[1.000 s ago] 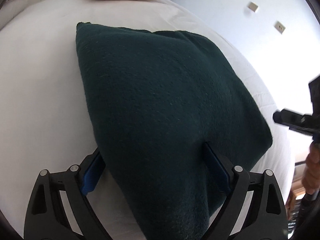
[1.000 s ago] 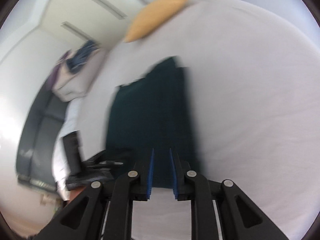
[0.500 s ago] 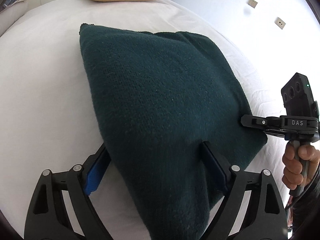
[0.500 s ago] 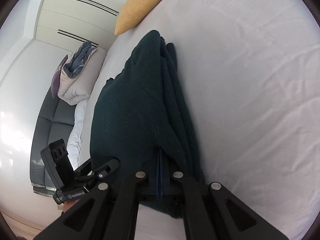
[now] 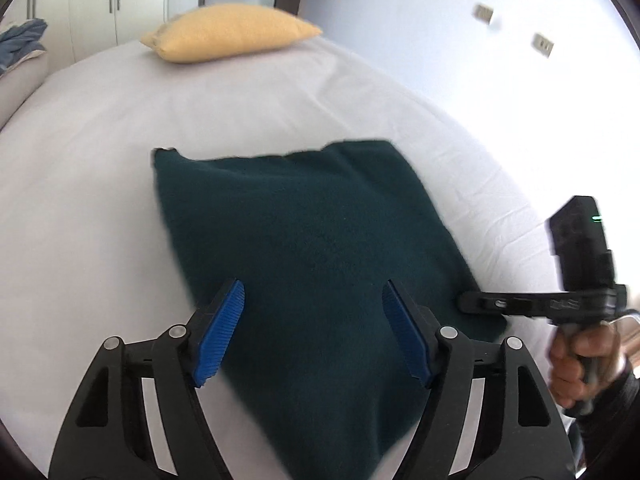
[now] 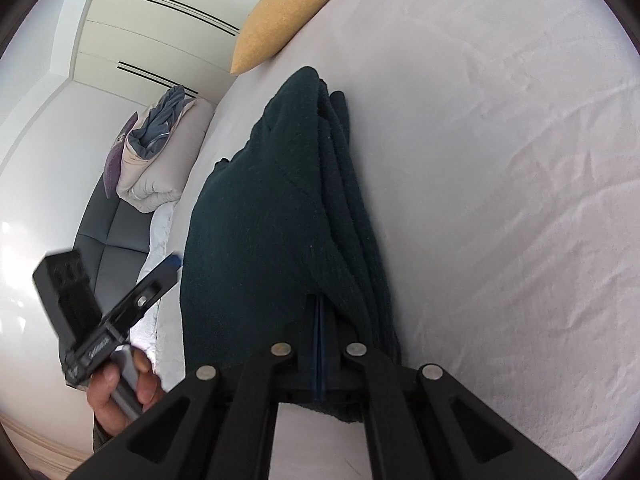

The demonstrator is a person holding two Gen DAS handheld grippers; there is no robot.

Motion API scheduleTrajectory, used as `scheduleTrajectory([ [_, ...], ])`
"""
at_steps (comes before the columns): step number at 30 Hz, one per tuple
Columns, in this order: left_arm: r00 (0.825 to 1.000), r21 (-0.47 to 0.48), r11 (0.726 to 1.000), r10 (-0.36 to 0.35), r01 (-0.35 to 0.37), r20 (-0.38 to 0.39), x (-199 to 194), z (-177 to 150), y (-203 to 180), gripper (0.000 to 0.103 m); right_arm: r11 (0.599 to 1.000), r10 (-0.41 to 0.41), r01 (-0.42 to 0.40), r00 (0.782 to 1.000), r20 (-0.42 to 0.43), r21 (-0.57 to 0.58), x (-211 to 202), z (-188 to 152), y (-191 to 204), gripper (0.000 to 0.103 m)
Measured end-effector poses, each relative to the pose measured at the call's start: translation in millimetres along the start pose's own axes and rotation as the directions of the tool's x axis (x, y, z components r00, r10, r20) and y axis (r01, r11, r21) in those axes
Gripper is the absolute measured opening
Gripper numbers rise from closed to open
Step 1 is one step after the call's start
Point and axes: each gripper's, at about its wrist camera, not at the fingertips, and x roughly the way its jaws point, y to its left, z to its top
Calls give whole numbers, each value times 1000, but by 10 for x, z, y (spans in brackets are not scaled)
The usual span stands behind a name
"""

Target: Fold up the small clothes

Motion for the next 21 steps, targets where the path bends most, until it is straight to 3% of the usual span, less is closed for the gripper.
scheduleTrajectory([
  [2,999,0,1000,21,-21,-26,272,-6,31,69,1000,3,-3,1000,-2,-6,-8,1,-7,0],
  [8,1000,-44,999,-15,15,-8,413,-38,97,68,1000,31,-31,1000,3,-2,3,-10,-99,0],
  [15,997,-55,997,-43,46,62,208,-161,136,68,999,44,-44,999,30,-8,-137,-53,-89,0],
  [17,988,-76,996,-33,45,148,-57,-209,207,69,999,32,-30,998,62,-22,-308,-49,-57,9],
  [18,977,-101,995,0,22,214,-214,-242,287,72,999,34,-32,996,83,-31,-414,-40,-38,27],
  [19,965,-141,990,32,4,259,-323,-267,389,78,999,21,-17,994,105,-34,-488,-26,-32,55],
  [20,959,-195,981,51,4,277,-376,-278,514,92,999,-3,8,991,132,-36,-549,-7,-25,64],
  [21,961,-261,965,39,35,275,-362,-283,676,96,999,-18,25,989,149,-42,-575,27,-14,69],
])
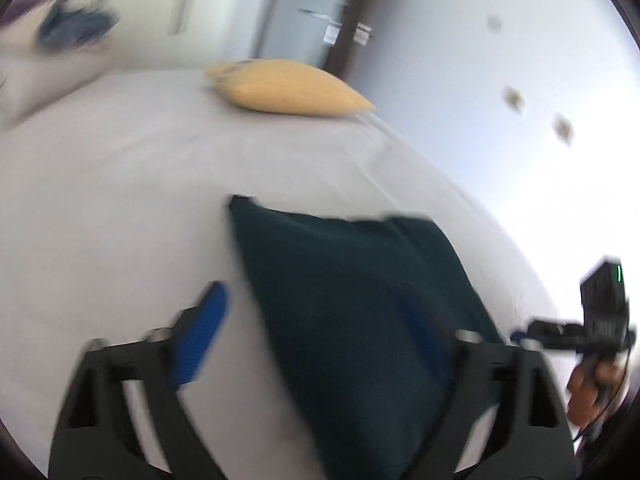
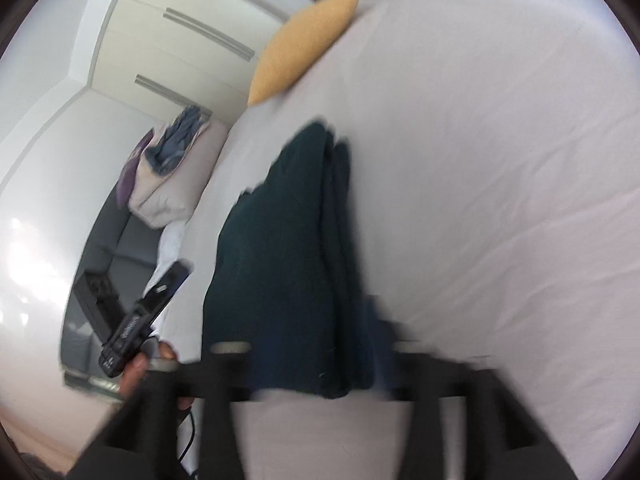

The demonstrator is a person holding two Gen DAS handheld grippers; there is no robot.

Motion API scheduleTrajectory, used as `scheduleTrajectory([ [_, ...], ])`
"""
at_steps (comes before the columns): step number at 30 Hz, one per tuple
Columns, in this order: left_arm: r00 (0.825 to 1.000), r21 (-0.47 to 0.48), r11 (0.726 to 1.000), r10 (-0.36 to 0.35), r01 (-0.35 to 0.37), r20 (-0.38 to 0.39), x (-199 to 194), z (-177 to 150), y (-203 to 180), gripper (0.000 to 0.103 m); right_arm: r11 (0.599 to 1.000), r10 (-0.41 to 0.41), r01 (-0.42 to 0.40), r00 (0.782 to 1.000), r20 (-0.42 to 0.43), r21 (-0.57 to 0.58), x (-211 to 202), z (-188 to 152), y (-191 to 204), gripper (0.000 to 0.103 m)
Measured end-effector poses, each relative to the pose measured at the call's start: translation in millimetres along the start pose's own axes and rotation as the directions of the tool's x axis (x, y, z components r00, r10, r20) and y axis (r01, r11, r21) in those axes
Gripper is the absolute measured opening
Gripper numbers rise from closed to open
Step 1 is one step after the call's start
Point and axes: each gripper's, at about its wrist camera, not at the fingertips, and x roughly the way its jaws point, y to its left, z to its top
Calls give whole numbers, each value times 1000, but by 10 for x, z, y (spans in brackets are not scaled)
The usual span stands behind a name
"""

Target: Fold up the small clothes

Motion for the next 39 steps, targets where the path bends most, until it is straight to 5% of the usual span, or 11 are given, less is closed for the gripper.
scheduleTrajectory([
  [5,986,-90,996,-42,28,-162,357,-118,191,96,999,-25,21,996,-87,-40,363,212,105,69],
  [7,959,-159,985,-100,59,-265,594,-238,236,96,999,-40,38,990,-139,-17,576,289,93,69],
  [14,934,-242,965,-177,103,-309,859,-233,195,101,997,-55,64,975,-214,33,938,542,7,61],
  [15,929,-237,965,-184,109,-322,910,-222,161,93,997,-43,55,974,-225,48,969,566,-19,53],
  [16,924,-233,965,-194,120,-329,958,-185,115,85,997,-20,35,972,-235,61,991,580,-39,33],
  [17,912,-249,958,-226,145,-341,993,-182,78,71,996,13,10,967,-254,87,1019,575,-65,30],
  [21,913,-260,956,-224,138,-340,933,-145,50,48,999,-11,21,977,-213,48,907,499,76,25],
  [27,920,-236,955,-250,182,-302,382,-114,-76,38,998,-6,-3,990,-143,-62,488,244,678,23],
  [33,951,-165,969,-218,184,-221,-742,-180,-119,37,984,74,-95,987,-140,-149,38,-359,1363,23],
  [39,957,-161,977,-177,142,-229,-1672,-728,133,38,982,149,-169,966,-209,-79,44,-1152,1469,23],
])
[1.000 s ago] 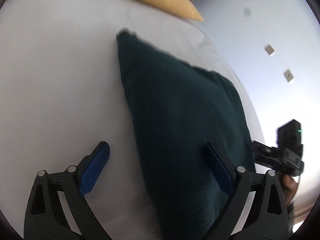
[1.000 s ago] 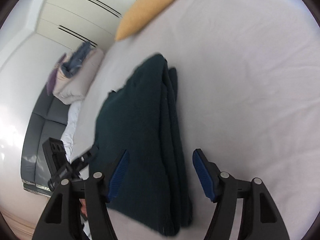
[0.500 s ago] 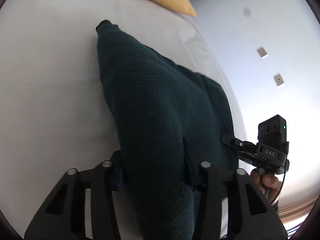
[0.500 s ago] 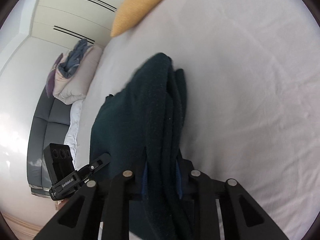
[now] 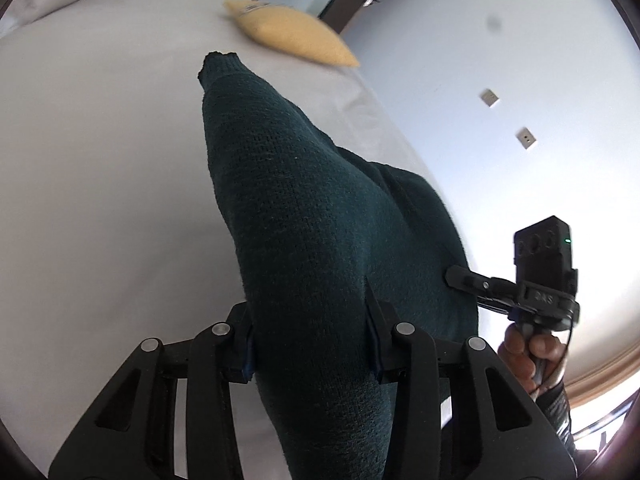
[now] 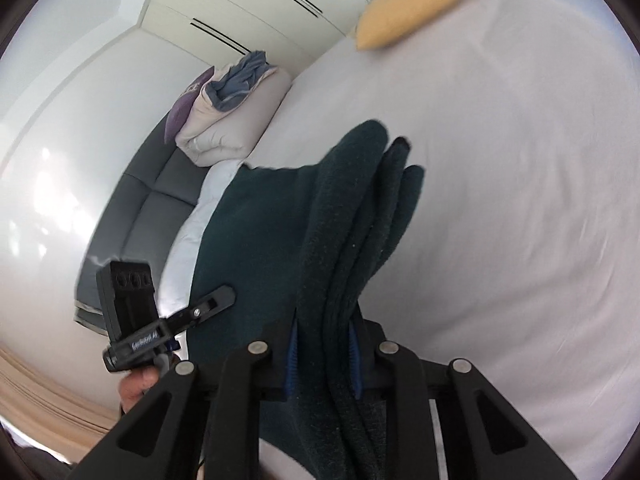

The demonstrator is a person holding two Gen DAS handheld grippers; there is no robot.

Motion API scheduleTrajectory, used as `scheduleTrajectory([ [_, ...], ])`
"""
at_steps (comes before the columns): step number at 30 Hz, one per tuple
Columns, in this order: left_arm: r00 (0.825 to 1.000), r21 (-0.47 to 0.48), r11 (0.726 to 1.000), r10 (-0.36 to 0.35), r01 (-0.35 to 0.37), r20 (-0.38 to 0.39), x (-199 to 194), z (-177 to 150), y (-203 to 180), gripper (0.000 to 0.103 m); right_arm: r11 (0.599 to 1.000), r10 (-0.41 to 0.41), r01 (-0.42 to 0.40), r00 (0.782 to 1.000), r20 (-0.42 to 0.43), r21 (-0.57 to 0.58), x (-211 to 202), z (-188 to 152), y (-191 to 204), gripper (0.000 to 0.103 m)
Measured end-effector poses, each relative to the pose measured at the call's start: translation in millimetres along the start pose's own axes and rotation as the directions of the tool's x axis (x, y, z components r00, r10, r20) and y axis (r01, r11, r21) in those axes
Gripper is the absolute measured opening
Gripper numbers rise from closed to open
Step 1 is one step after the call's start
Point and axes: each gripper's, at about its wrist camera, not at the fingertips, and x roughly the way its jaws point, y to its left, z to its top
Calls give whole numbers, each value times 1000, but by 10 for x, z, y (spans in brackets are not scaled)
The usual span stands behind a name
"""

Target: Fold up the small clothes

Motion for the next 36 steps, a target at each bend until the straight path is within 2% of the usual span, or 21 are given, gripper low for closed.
scheduleTrajectory([
  [2,1000,-36,999,11,-12,-25,-35,-335,162,38,999,-24,25,999,-41,29,192,-301,-119,23],
  [4,996,-102,994,29,-38,-90,151,-701,403,40,995,-51,58,995,-84,83,395,-516,-320,23],
  [5,992,-122,991,46,-60,-116,248,-842,497,46,989,-73,85,993,-95,118,467,-625,-463,23],
  [6,995,-156,987,33,-48,-97,305,-971,598,53,985,-52,65,995,-80,160,498,-721,-622,23],
  [8,999,-205,978,-33,24,-37,263,-1081,659,54,978,12,-7,1000,-22,208,463,-800,-761,22],
  [9,999,-197,980,-22,14,-39,245,-1087,631,54,978,14,-12,1000,-6,210,435,-831,-757,22],
  [12,998,-121,991,51,-56,-39,144,-1037,442,55,983,-45,47,999,-12,180,372,-844,-640,31],
  [16,987,-90,985,153,-149,39,-134,-953,245,59,976,-138,132,990,24,171,186,-832,-530,40],
  [18,980,-88,981,180,-173,84,-300,-934,212,66,970,-182,169,981,61,177,66,-880,-461,40],
  [23,965,-31,977,212,-209,156,-540,-1035,-42,71,966,-216,193,969,123,171,-241,-1039,-348,40],
  [26,951,14,966,250,-256,182,-555,-1215,-280,72,958,-280,264,944,174,107,-392,-1147,-162,40],
  [29,931,42,955,276,-294,238,-660,-1284,-461,76,938,-334,347,907,258,-6,-487,-1192,206,42],
  [31,900,73,936,306,-343,311,-864,-1352,-611,82,915,-350,395,879,325,-83,-567,-1254,498,53],
  [32,872,96,918,328,-385,363,-961,-1392,-748,88,906,-345,407,869,355,-114,-604,-1285,619,56],
  [33,843,113,898,347,-425,411,-1054,-1394,-855,98,893,-337,423,854,397,-152,-645,-1319,782,66],
  [34,802,126,872,368,-474,470,-1121,-1367,-962,101,879,-332,443,835,439,-178,-692,-1358,922,76],
  [35,745,136,834,388,-534,543,-1199,-1352,-1103,103,868,-324,457,818,476,-195,-731,-1377,1018,81],
  [36,687,141,798,396,-586,609,-1303,-1404,-1240,103,854,-307,474,792,527,-216,-802,-1427,1146,90],
])
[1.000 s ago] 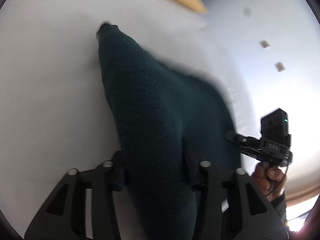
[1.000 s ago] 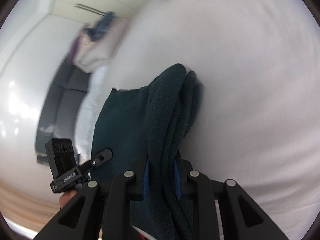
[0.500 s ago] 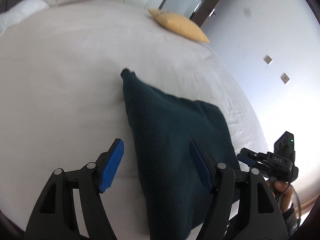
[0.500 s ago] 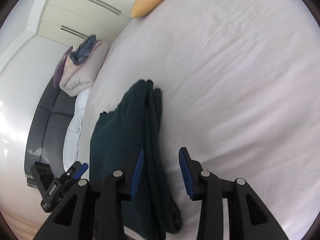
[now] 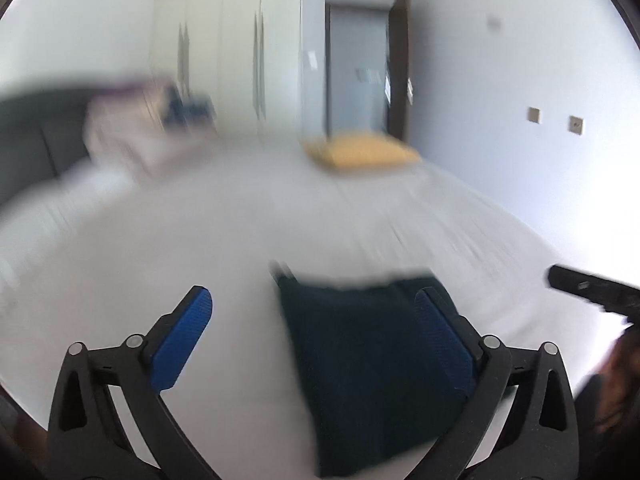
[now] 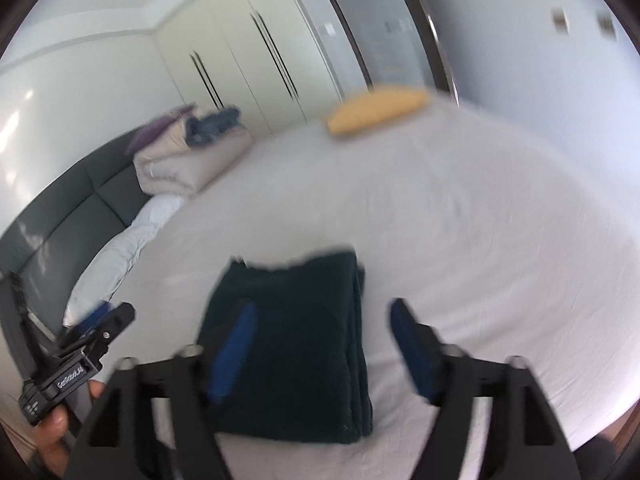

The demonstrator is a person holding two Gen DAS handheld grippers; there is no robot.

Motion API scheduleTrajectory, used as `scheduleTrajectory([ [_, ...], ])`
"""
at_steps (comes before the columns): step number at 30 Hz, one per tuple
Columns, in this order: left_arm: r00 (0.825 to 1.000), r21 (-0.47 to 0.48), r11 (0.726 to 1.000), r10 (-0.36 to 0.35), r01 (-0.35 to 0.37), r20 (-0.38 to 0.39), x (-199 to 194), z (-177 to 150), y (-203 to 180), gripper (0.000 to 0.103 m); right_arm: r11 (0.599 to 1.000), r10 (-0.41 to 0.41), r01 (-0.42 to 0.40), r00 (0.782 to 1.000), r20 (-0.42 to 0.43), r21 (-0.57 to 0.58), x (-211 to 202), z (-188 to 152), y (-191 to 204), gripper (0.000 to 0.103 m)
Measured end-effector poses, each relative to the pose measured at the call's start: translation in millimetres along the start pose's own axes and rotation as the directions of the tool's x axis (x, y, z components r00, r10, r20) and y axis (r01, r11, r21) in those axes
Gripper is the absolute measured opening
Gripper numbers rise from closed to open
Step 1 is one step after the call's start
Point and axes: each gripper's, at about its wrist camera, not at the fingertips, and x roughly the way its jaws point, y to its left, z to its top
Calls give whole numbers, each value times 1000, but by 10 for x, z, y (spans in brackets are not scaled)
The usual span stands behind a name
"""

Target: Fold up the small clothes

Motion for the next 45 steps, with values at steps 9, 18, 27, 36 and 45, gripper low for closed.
scheduleTrajectory([
  [9,992,-44,996,72,-76,-103,-396,204,69,103,980,-137,162,970,203,-113,-503,133,365,103],
  [18,934,-112,990,36,-81,-355,-11,-135,170,103,988,-151,147,983,-104,-44,-291,72,353,103],
  [27,906,-137,988,1,-65,-424,245,-454,163,103,985,-145,126,975,-167,-120,-164,-148,555,103],
  [36,899,-128,989,9,-72,-439,292,-479,154,103,985,-146,122,964,-221,-119,-81,-272,511,103],
  [45,893,-118,990,16,-77,-449,348,-509,135,103,984,-155,125,953,-261,-128,-20,-334,475,103],
])
